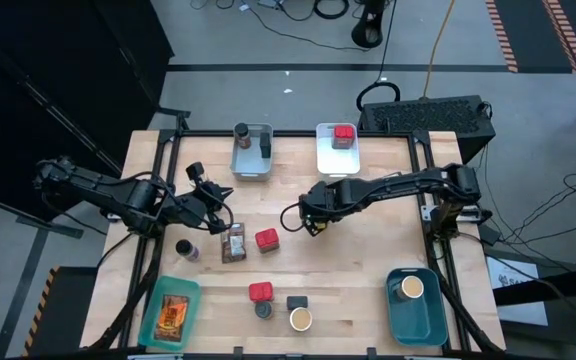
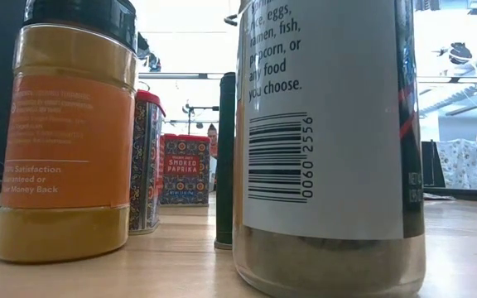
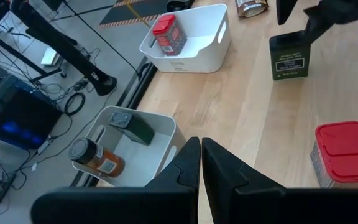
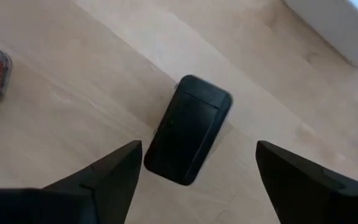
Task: Sort spices by type
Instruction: Put the black spice can into the gray bin
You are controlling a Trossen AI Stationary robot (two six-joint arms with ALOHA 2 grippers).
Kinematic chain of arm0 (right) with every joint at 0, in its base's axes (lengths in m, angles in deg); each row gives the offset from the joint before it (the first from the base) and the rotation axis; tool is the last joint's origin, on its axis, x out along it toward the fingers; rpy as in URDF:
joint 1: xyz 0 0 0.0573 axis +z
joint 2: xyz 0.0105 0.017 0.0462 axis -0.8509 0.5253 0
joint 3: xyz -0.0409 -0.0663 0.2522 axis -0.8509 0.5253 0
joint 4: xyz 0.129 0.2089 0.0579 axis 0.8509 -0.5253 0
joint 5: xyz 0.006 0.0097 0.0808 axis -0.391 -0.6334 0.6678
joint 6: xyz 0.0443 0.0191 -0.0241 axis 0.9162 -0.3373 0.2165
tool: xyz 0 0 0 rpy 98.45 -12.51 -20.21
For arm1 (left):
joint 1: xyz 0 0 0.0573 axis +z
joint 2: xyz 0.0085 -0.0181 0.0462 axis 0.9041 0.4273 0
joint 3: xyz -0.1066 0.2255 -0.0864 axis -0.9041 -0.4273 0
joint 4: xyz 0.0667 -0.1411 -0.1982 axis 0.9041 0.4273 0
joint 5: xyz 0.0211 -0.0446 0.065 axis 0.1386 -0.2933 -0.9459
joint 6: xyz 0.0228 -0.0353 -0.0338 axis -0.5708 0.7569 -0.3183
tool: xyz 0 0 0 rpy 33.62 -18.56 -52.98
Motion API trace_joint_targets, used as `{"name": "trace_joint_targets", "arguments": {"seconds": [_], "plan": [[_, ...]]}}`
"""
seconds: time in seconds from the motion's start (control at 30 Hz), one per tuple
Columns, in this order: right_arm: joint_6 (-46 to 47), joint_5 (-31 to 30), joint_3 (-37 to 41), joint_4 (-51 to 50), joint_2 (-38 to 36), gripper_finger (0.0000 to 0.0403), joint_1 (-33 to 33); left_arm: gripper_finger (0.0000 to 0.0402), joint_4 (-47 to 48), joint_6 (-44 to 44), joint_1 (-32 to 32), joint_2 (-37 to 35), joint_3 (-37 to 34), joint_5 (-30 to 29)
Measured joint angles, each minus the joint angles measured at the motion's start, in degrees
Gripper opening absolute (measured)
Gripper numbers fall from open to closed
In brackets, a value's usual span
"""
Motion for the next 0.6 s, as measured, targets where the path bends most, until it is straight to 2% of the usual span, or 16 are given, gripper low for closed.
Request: {"name": "trace_joint_targets", "arguments": {"seconds": [0.13, 0.27, 0.37, 0.57, 0.6], "plan": [[-1.4, 0.6, 0.0, 0.9, 1.6, 0.0293, -0.3, 0.002, -0.1, 0.0, 0.0, 0.0, 0.0, 0.0], [-3.5, 1.8, 0.0, 2.3, 2.7, 0.0263, -0.3, 0.002, -0.5, 0.0, 0.0, 0.0, 0.0, -0.2], [-3.9, 1.8, 0.0, 3.2, 2.8, 0.0221, -0.3, 0.002, -0.6, 0.0, 0.0, 0.0, 0.0, -0.2], [-5.4, 1.7, 0.0, 3.2, 3.0, 0.0111, -0.3, 0.002, -0.6, 0.0, 0.0, 0.0, 0.0, -0.2], [-5.9, 1.7, 0.0, 3.2, 3.0, 0.0107, -0.3, 0.002, -0.5, 0.0, 0.0, 0.0, 0.0, -0.2]]}}
